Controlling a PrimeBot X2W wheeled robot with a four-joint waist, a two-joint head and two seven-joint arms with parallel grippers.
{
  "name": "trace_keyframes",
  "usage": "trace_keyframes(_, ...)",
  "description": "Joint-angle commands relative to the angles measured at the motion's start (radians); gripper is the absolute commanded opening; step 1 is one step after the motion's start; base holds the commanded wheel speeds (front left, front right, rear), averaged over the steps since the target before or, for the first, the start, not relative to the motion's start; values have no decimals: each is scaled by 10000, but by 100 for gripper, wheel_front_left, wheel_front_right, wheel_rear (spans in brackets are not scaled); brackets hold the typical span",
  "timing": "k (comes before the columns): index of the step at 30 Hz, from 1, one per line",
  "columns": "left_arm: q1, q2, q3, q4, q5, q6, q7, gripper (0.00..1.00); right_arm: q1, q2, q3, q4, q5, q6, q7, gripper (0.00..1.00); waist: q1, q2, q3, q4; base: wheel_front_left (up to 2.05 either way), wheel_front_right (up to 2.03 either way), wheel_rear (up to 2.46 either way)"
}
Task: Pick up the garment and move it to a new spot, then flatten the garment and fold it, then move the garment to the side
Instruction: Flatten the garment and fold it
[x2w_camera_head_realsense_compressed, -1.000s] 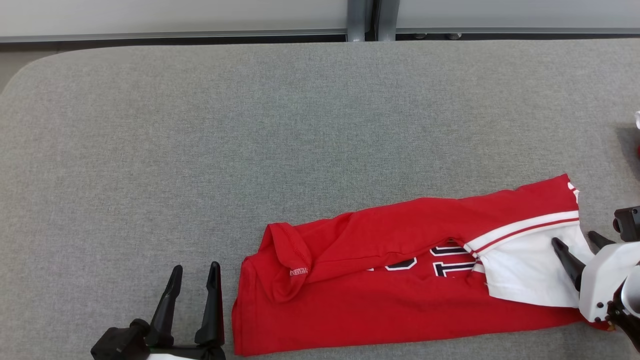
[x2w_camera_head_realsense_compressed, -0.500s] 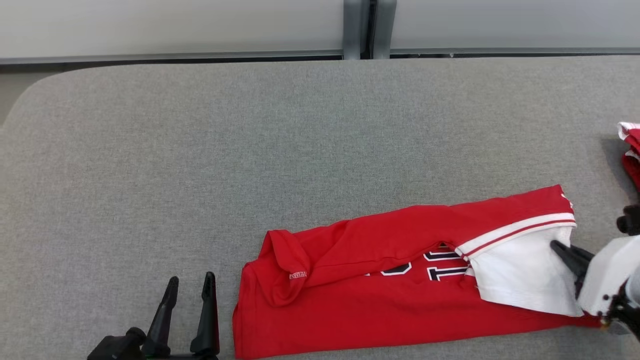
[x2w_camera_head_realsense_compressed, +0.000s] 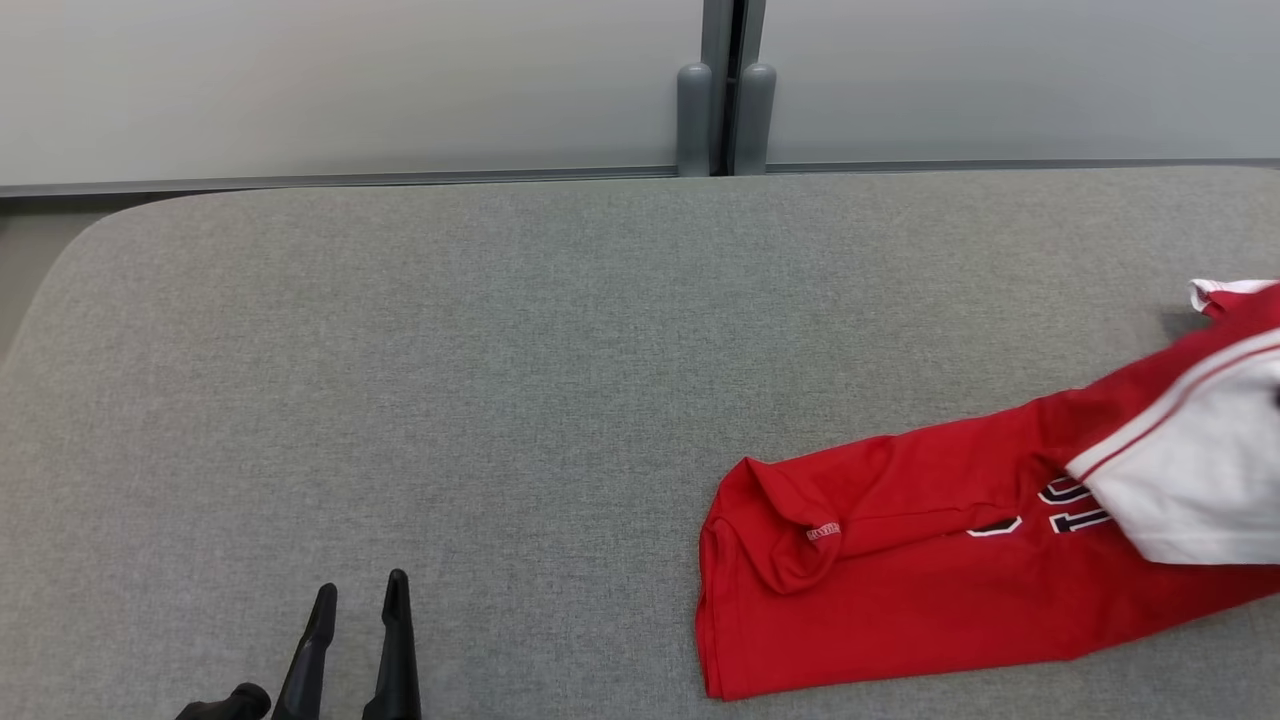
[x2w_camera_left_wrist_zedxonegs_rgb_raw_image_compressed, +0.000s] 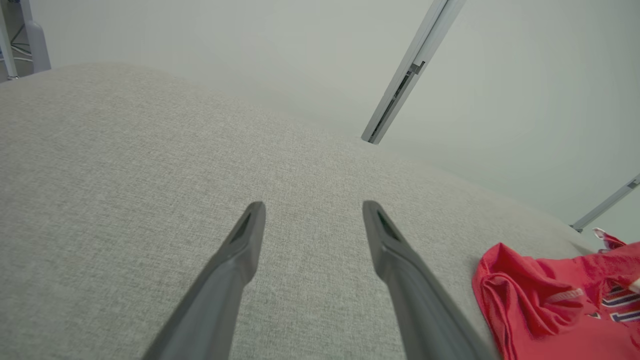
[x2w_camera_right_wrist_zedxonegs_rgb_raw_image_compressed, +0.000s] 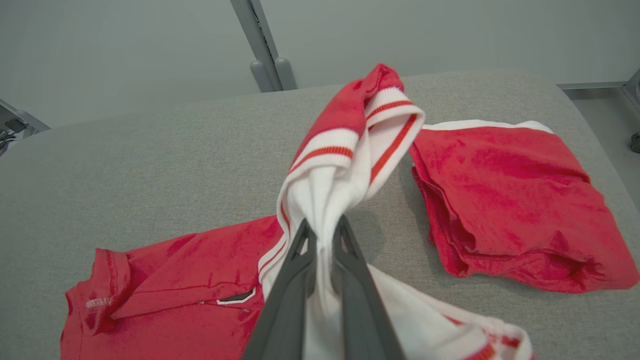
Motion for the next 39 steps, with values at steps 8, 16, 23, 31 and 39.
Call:
trace_keyframes(8, -178, 37, -204, -82, -196, 131, -26, 100, 124, 1919, 2640, -2482, -329, 4, 746, 0, 0, 0, 135, -50, 0, 0, 0)
trace_keyframes(16, -336, 38, -473, 104, -51, 106, -26, 100, -282, 4644, 4170, -975, -1509, 4, -274, 0, 0, 0, 277, 47, 0, 0, 0)
trace_keyframes(23, -301, 36, -401, 219, 42, 67, -26, 100, -537, 5797, 4561, 561, -2014, 4, -1290, 0, 0, 0, 239, 153, 0, 0, 0)
trace_keyframes(31, -45, 36, -344, 284, 32, 99, -26, 100, -453, 6009, 4595, 658, -2135, 4, -2781, 100, 0, 0, -20, 74, 0, 0, 0)
trace_keyframes(39, 488, 38, 8, 199, 277, 88, -26, 100, 983, 4973, 3653, -676, -2855, 4, -5478, 100, 0, 0, -796, -198, 0, 0, 0)
